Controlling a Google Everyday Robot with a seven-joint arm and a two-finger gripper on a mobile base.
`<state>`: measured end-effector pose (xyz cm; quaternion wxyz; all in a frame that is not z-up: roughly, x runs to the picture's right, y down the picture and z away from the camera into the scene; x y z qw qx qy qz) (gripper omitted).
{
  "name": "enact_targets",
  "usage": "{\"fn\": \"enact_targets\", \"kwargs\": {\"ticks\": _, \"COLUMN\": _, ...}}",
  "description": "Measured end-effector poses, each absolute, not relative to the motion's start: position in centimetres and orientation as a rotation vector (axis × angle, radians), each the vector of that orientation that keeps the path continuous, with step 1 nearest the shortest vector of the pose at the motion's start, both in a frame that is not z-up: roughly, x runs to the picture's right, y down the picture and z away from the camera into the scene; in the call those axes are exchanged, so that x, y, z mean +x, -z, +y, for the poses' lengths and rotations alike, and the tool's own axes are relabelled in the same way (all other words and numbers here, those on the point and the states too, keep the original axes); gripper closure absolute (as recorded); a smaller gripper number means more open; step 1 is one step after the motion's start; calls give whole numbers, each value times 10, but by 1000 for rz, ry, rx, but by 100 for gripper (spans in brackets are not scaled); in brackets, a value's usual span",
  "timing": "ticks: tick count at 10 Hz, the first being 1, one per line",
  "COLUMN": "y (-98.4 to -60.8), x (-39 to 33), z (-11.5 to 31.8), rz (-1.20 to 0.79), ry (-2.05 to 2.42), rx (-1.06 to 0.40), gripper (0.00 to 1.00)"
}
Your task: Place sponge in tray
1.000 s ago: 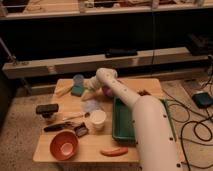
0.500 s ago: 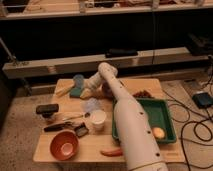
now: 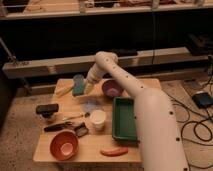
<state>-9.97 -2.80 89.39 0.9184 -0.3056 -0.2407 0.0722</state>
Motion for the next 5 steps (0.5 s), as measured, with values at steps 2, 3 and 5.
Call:
{"fn": "enact_targets", "kwargs": {"ticks": 2, "y": -847, "x": -29, "z": -37, "rz": -399, "ry": -181, "rx": -584, "gripper": 100}}
{"fn": "enact_targets", "kwargs": {"ticks": 3, "y": -835, "x": 2, "z": -33, "rz": -367, "ry": -228, "rx": -561, "gripper": 100}}
{"fn": "enact_targets", "kwargs": {"ticks": 5, "y": -819, "x": 55, "z": -21, "rz": -315, "ry": -326, "rx": -523, "gripper": 100}}
